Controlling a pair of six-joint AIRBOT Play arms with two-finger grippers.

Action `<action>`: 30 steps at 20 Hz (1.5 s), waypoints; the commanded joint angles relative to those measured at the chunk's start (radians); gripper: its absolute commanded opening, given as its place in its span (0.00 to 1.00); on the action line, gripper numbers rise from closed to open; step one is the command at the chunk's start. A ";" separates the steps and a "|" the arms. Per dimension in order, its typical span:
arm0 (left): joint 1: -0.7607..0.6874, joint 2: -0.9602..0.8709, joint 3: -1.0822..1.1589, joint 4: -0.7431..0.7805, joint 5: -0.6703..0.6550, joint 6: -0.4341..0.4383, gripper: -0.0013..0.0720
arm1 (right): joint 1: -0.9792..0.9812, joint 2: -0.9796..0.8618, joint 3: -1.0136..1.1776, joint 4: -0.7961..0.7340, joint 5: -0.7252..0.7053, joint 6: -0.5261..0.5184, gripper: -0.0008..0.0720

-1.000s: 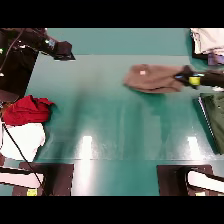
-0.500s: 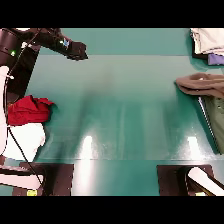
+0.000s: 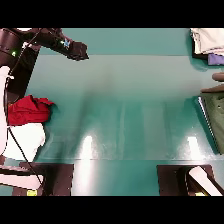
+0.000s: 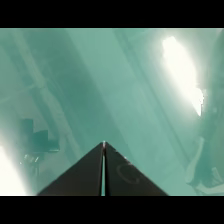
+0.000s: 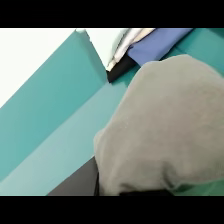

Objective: Fold the shirts.

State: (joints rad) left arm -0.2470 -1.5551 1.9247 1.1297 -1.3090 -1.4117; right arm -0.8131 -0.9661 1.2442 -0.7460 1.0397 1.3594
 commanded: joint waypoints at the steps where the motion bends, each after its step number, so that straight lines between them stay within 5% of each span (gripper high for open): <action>1: -0.001 0.000 0.000 0.001 0.000 0.025 0.05 | -0.051 0.027 0.024 -0.109 0.151 0.056 0.04; 9: -0.001 0.000 0.000 0.001 -0.003 0.058 0.05 | -0.051 0.031 0.022 -0.670 0.448 0.171 0.04; 15: -0.001 0.000 0.000 0.001 -0.007 0.058 0.05 | -0.051 0.032 -0.034 -0.847 0.556 0.212 0.07; 17: -0.001 0.000 0.000 0.000 -0.009 0.059 0.05 | -0.051 0.032 -0.068 -0.958 0.557 0.211 0.63; 18: -0.001 0.000 0.000 0.001 -0.010 0.059 0.05 | -0.051 0.032 -0.079 -1.009 0.557 0.212 0.81; 19: -0.001 0.000 0.000 0.000 -0.010 0.058 0.05 | -0.051 0.032 -0.085 -1.040 0.556 0.212 0.84; 26: -0.001 0.000 0.000 -0.003 0.021 0.057 0.05 | 0.060 0.031 -0.019 -0.785 0.503 0.219 0.82; 28: -0.001 0.000 0.000 -0.005 0.027 0.057 0.05 | 0.145 0.031 0.019 -0.711 0.495 0.218 0.57; 30: -0.001 0.000 0.000 -0.006 0.032 0.057 0.05 | 0.254 0.031 0.061 -0.715 0.485 0.218 0.14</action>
State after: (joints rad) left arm -0.2470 -1.5551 1.9247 1.1259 -1.2877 -1.3537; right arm -0.6765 -0.9356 1.2560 -1.5303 1.5417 1.5768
